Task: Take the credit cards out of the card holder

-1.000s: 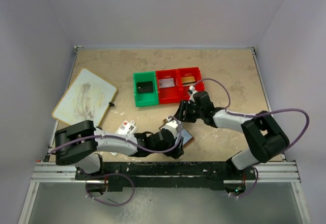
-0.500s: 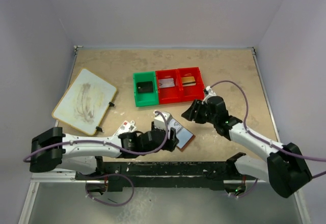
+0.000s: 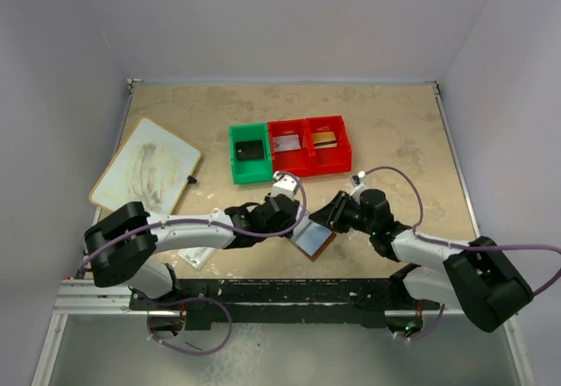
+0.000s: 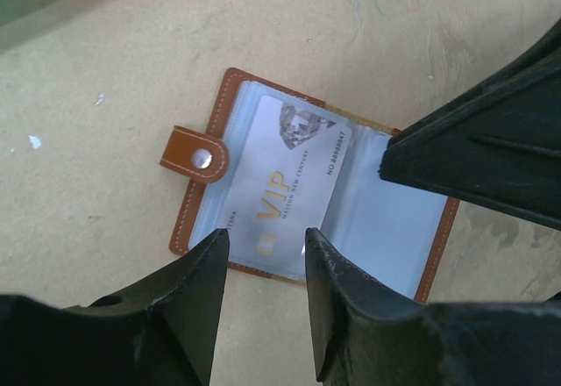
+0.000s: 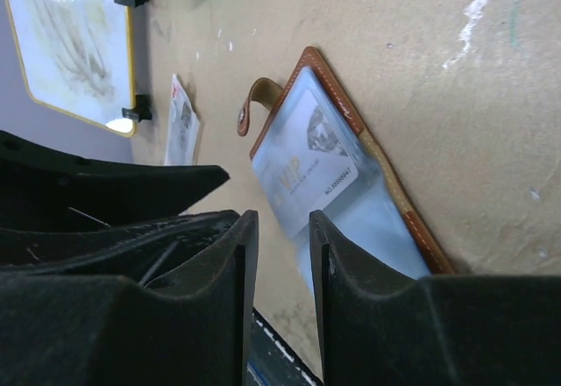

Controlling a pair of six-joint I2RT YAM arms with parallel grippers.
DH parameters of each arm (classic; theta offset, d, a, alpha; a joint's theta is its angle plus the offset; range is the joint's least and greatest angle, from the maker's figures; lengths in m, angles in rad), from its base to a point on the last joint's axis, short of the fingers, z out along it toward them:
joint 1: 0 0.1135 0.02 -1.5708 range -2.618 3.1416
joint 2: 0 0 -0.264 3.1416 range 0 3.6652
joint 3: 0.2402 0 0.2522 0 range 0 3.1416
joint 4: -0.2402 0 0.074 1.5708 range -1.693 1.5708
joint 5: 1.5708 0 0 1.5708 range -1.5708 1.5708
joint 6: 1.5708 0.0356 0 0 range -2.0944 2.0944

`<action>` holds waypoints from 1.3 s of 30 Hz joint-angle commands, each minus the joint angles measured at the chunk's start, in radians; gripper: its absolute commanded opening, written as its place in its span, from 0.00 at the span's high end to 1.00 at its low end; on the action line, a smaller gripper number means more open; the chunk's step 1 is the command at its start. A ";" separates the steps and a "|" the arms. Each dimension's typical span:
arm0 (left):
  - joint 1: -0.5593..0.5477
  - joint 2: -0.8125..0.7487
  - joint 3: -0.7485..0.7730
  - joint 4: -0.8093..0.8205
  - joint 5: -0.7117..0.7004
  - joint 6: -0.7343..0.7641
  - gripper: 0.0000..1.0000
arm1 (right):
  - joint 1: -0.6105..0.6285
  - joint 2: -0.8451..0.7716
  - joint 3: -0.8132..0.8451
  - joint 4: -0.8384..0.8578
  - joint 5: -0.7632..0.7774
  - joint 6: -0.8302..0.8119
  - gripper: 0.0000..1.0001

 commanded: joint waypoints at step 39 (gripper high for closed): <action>0.033 0.135 -0.019 0.015 -0.038 0.041 0.79 | 0.026 0.458 -0.028 0.567 -0.090 0.136 1.00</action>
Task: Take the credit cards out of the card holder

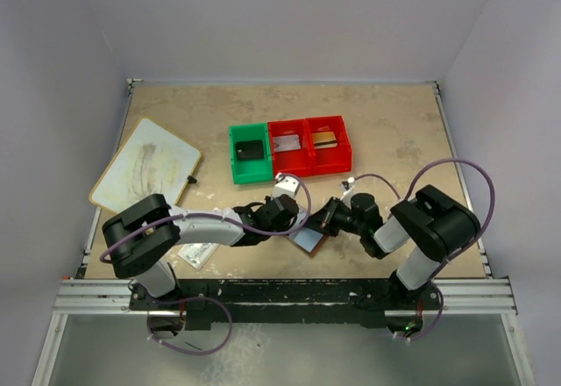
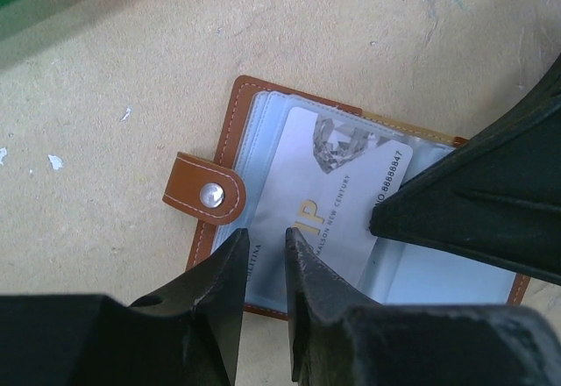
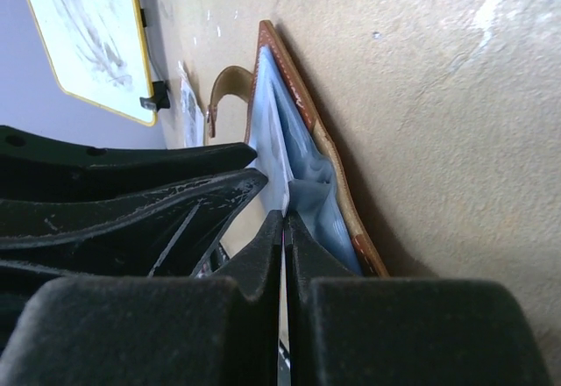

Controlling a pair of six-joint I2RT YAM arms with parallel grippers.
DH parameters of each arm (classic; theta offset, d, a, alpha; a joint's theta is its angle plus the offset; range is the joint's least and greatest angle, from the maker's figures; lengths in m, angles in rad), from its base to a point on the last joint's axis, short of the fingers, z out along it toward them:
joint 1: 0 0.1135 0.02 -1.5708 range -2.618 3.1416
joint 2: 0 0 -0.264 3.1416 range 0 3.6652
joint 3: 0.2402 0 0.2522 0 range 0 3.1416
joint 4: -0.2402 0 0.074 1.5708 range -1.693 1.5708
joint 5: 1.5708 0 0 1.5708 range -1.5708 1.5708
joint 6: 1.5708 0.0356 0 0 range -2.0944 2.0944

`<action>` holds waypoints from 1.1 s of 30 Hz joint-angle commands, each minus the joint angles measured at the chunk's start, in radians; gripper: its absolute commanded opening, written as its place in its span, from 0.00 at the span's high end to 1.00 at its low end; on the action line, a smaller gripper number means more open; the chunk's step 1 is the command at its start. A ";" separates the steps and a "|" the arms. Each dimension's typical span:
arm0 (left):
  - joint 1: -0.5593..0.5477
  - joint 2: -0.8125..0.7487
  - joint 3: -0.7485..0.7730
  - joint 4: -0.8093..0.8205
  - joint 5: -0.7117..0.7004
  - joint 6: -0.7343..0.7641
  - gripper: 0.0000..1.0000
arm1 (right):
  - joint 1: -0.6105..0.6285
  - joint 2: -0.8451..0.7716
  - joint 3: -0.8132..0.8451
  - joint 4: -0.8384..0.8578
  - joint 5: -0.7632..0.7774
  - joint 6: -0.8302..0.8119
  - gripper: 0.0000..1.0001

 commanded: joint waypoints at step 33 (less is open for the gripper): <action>0.005 -0.001 -0.018 -0.052 0.047 -0.028 0.83 | 0.047 -0.048 -0.054 0.112 0.113 0.091 0.76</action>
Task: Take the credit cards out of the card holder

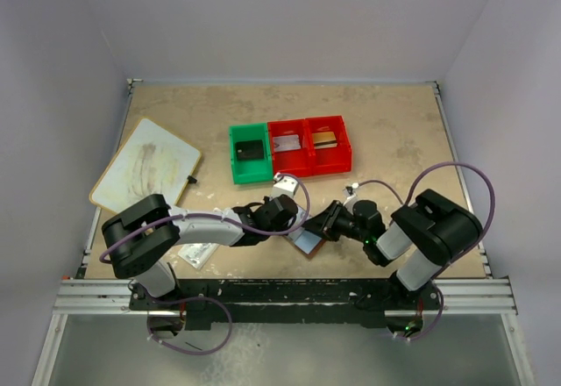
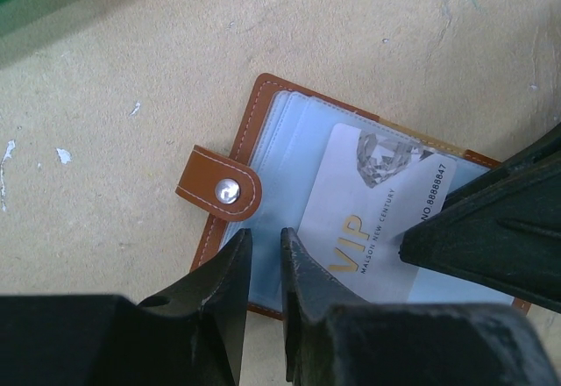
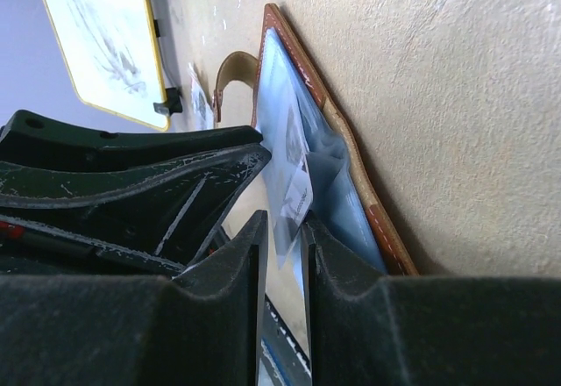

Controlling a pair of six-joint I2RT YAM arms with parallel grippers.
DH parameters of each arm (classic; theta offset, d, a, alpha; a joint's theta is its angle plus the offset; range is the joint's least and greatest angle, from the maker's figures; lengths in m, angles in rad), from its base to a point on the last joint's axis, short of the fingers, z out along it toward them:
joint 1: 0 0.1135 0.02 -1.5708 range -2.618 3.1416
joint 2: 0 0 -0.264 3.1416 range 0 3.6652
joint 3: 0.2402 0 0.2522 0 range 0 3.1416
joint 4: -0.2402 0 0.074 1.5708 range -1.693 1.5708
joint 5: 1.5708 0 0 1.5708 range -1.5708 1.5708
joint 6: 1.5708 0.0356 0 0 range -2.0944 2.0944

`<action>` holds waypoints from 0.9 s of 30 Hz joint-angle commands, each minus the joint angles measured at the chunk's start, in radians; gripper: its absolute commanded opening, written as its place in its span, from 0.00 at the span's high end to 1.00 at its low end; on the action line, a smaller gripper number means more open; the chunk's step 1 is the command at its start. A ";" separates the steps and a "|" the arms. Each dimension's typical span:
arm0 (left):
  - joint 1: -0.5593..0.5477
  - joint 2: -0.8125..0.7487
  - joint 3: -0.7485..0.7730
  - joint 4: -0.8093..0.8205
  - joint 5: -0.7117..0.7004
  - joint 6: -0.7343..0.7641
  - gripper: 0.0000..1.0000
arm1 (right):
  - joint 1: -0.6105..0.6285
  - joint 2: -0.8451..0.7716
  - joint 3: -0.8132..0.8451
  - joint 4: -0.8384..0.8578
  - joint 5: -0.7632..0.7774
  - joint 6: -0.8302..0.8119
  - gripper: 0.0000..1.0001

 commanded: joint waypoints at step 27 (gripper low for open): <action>0.003 -0.017 -0.039 -0.075 -0.004 -0.062 0.86 | 0.063 -0.069 -0.113 0.087 0.092 0.050 1.00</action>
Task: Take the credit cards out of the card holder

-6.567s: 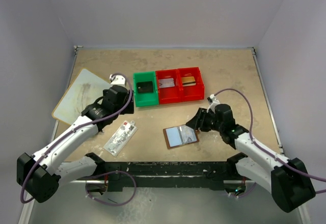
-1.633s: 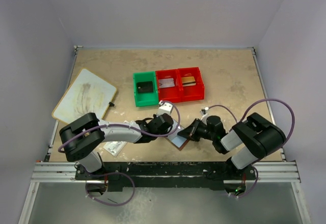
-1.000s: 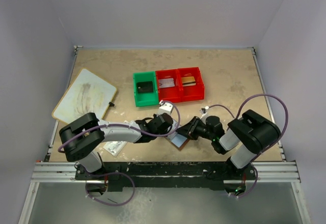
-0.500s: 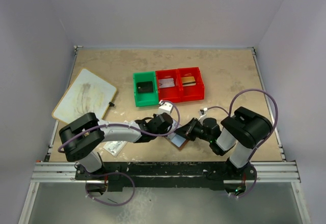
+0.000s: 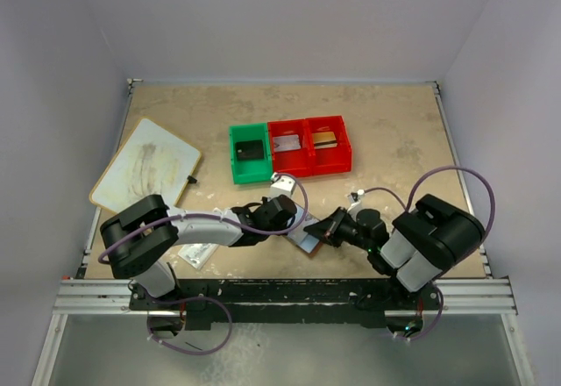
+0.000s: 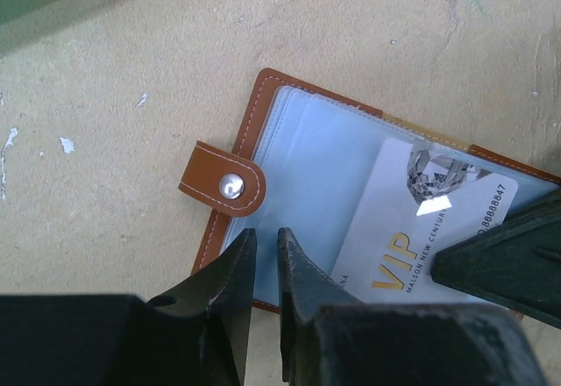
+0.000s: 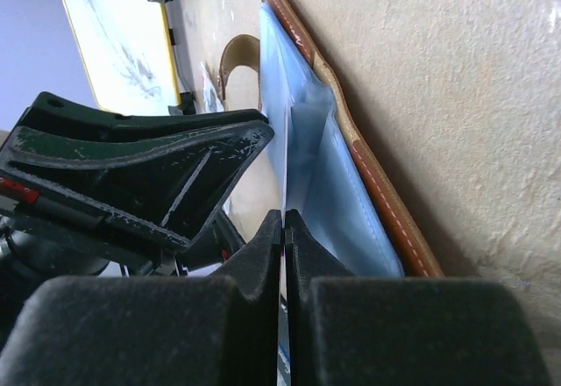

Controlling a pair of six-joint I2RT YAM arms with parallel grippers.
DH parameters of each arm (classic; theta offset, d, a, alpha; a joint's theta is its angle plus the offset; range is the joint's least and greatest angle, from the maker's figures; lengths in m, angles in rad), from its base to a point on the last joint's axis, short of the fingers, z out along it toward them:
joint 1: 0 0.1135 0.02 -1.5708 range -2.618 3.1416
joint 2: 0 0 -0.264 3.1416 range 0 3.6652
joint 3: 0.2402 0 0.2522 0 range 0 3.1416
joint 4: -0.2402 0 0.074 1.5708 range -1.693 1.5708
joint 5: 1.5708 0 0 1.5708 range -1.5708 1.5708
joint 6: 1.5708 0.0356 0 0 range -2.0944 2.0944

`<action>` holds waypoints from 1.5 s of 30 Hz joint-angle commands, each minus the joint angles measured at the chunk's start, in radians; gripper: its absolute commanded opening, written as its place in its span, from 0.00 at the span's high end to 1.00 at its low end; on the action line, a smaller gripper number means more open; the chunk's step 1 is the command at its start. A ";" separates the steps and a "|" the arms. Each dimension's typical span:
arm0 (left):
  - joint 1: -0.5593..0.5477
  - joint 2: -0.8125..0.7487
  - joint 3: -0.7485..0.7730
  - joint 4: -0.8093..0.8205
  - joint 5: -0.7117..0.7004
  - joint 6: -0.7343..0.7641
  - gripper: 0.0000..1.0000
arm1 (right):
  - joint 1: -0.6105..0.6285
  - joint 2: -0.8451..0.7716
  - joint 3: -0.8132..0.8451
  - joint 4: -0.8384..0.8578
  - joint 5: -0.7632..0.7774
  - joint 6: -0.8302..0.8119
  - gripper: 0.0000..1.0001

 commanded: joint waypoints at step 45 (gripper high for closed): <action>0.296 -0.567 0.188 -0.669 -0.325 0.002 0.15 | 0.004 -0.232 0.942 -1.038 0.292 -1.755 1.00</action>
